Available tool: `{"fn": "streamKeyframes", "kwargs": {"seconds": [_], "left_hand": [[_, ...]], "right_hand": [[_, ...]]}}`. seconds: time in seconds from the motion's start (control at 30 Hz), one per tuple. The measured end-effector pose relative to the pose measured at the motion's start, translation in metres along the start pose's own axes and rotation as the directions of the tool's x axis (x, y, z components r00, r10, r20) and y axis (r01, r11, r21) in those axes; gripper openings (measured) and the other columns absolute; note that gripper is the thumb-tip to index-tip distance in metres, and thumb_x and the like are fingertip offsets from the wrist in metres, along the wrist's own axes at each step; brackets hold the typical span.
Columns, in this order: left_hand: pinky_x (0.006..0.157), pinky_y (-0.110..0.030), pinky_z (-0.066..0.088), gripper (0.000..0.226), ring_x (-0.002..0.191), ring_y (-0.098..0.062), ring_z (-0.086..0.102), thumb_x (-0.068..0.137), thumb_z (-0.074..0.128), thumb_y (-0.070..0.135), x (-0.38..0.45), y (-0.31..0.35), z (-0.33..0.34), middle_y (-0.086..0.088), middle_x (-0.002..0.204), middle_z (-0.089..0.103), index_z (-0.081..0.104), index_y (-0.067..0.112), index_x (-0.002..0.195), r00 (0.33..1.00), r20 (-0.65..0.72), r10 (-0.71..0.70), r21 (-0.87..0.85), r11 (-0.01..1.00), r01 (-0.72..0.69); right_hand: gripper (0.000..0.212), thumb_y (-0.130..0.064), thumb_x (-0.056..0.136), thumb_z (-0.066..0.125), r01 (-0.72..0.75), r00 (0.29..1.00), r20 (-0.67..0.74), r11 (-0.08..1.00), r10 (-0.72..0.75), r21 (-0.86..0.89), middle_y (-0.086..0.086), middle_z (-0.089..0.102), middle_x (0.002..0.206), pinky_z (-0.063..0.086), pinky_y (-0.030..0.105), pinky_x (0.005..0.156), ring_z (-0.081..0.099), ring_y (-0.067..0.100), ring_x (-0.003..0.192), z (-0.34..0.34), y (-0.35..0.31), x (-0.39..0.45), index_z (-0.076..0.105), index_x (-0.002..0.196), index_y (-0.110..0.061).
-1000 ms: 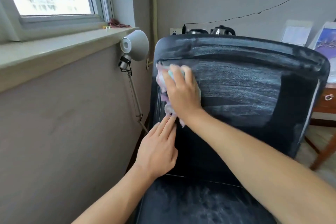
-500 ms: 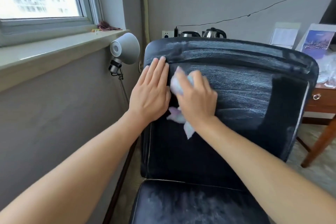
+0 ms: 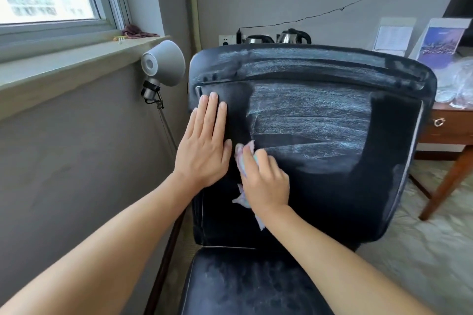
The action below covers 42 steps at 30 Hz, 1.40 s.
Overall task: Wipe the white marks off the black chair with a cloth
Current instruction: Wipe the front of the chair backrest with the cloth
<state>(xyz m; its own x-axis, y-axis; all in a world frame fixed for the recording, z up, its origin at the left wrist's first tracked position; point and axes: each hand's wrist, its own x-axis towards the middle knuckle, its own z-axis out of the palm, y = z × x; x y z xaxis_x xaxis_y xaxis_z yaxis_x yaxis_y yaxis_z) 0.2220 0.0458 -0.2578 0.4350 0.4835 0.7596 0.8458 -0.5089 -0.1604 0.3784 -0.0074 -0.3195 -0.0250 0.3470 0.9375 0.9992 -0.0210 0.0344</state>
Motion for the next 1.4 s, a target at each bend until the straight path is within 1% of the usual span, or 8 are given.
{"fn": "streamKeyframes", "kwargs": {"seconds": [0.17,0.3,0.57,0.87,1.0,1.17,1.3,1.4], "left_hand": [[0.130,-0.056,0.012,0.081,0.160,-0.041,0.004,0.094,0.049,0.024,0.002,0.018,0.001,-0.026,0.171,0.008,0.017,-0.007,0.162,0.999,-0.037,-0.020,0.031,0.999,0.022],[0.129,-0.059,0.011,0.079,0.160,-0.045,0.005,0.100,0.051,0.035,0.000,0.025,0.012,-0.025,0.172,0.009,0.020,0.002,0.164,0.996,-0.065,-0.056,0.039,0.998,0.059],[0.126,-0.060,0.022,0.067,0.157,-0.049,0.016,0.106,0.045,0.036,-0.002,0.022,0.026,-0.027,0.169,0.019,0.029,0.003,0.162,0.988,-0.145,-0.048,0.124,0.990,0.066],[0.126,-0.066,0.013,0.072,0.159,-0.047,0.009,0.107,0.041,0.038,-0.011,0.034,0.031,-0.020,0.173,0.011,0.019,-0.001,0.164,0.997,-0.076,0.022,0.155,0.988,-0.010],[0.126,-0.067,0.012,0.084,0.159,-0.046,0.006,0.101,0.046,0.047,-0.010,0.036,0.029,-0.022,0.172,0.012,0.020,-0.001,0.164,0.997,-0.066,0.026,0.140,0.990,-0.016],[0.126,-0.065,0.015,0.085,0.159,-0.044,0.013,0.090,0.057,0.036,-0.014,0.031,0.029,-0.022,0.170,0.020,0.029,-0.003,0.160,0.991,-0.125,0.046,0.098,0.995,-0.034],[0.126,-0.064,0.017,0.091,0.159,-0.041,0.017,0.077,0.059,0.025,-0.016,0.025,0.032,-0.021,0.169,0.024,0.033,-0.003,0.159,0.986,-0.159,0.057,0.068,0.997,-0.047],[0.126,-0.063,0.018,0.089,0.158,-0.040,0.019,0.077,0.055,0.024,-0.017,0.024,0.033,-0.020,0.169,0.026,0.034,-0.002,0.159,0.982,-0.183,0.050,0.073,0.997,-0.037]], "right_hand": [[0.082,-0.025,0.039,0.098,0.030,0.930,0.364,0.998,-0.051,0.062,0.003,0.054,0.083,0.042,0.030,0.042,0.053,0.021,0.062,-0.017,0.028,-0.065,0.074,0.116,-0.017],[0.041,-0.016,0.066,0.085,-0.024,0.953,0.303,0.996,-0.002,0.083,0.002,0.053,0.084,0.036,0.029,0.040,0.055,0.021,0.063,-0.019,0.035,-0.068,0.072,0.105,-0.016],[0.020,-0.020,0.089,0.065,-0.160,0.985,0.101,0.960,0.140,0.231,0.003,0.058,0.084,0.043,0.031,0.041,0.061,0.021,0.067,-0.010,0.001,-0.004,0.076,0.105,-0.021],[0.005,-0.020,0.091,0.070,-0.260,0.962,0.079,0.965,0.261,-0.022,0.001,0.056,0.075,0.039,0.029,0.038,0.061,0.024,0.058,-0.020,0.114,-0.031,0.074,0.091,-0.017],[0.017,-0.026,0.089,0.063,-0.442,0.888,0.097,0.893,0.449,-0.088,0.007,0.060,0.071,0.036,0.029,0.044,0.060,0.035,0.053,-0.034,0.152,-0.049,0.063,0.083,-0.010],[0.046,-0.049,0.091,0.038,-0.673,0.690,0.253,0.730,0.678,-0.118,0.010,0.069,0.079,0.043,0.035,0.052,0.068,0.038,0.064,-0.029,0.084,-0.016,0.061,0.088,-0.010],[0.034,-0.042,0.084,0.078,-0.580,0.775,0.321,0.815,0.545,0.015,0.001,0.062,0.061,0.037,0.026,0.040,0.062,0.027,0.047,-0.013,0.007,0.010,0.058,0.073,-0.016],[0.033,-0.040,0.087,0.074,-0.448,0.866,0.282,0.891,0.414,0.069,0.000,0.060,0.060,0.027,0.025,0.044,0.063,0.025,0.048,-0.012,0.012,0.009,0.056,0.073,-0.017]]}}
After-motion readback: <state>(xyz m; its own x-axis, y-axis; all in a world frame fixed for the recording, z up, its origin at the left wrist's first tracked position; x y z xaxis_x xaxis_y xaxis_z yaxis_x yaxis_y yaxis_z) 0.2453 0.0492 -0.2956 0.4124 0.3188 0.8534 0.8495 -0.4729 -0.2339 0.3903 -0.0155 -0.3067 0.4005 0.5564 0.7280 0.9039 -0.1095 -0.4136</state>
